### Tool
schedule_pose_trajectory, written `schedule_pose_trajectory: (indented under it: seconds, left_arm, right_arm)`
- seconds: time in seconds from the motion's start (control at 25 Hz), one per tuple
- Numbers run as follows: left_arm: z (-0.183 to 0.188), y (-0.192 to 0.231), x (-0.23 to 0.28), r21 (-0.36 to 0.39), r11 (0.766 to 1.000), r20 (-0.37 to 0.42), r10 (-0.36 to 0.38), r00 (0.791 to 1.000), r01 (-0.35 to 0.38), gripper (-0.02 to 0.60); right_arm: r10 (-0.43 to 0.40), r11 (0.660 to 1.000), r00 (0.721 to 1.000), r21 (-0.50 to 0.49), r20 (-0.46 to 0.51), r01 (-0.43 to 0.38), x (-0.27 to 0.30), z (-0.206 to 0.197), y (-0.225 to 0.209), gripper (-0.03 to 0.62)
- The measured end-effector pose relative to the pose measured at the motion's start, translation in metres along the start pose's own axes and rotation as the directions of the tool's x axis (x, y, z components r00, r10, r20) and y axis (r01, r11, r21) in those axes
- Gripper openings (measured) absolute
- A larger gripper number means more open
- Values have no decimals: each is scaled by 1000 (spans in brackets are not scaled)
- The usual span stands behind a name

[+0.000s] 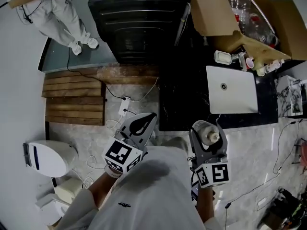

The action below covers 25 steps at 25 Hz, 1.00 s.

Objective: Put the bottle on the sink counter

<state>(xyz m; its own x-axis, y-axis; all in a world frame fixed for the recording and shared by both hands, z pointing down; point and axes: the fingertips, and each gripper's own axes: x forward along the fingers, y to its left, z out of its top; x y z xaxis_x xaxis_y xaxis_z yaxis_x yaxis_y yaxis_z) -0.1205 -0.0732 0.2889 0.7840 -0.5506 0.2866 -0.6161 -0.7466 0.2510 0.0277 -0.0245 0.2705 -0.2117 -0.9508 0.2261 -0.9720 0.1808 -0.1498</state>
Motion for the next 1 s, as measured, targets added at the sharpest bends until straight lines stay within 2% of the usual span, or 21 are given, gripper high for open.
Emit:
schedule_pose_trajectory:
  seconds: [0.36, 1.0]
  left_arm:
    - [0, 10, 16, -20, 999, -4, -28, 1000, 28, 8]
    - [4, 32, 71, -38, 999, -59, -3, 998, 1, 8]
  right_arm:
    - [-22, 1000, 1000, -4, -21, 22, 17, -5, -6, 345]
    - [38, 999, 998, -29, -46, -39, 90, 1, -43, 345]
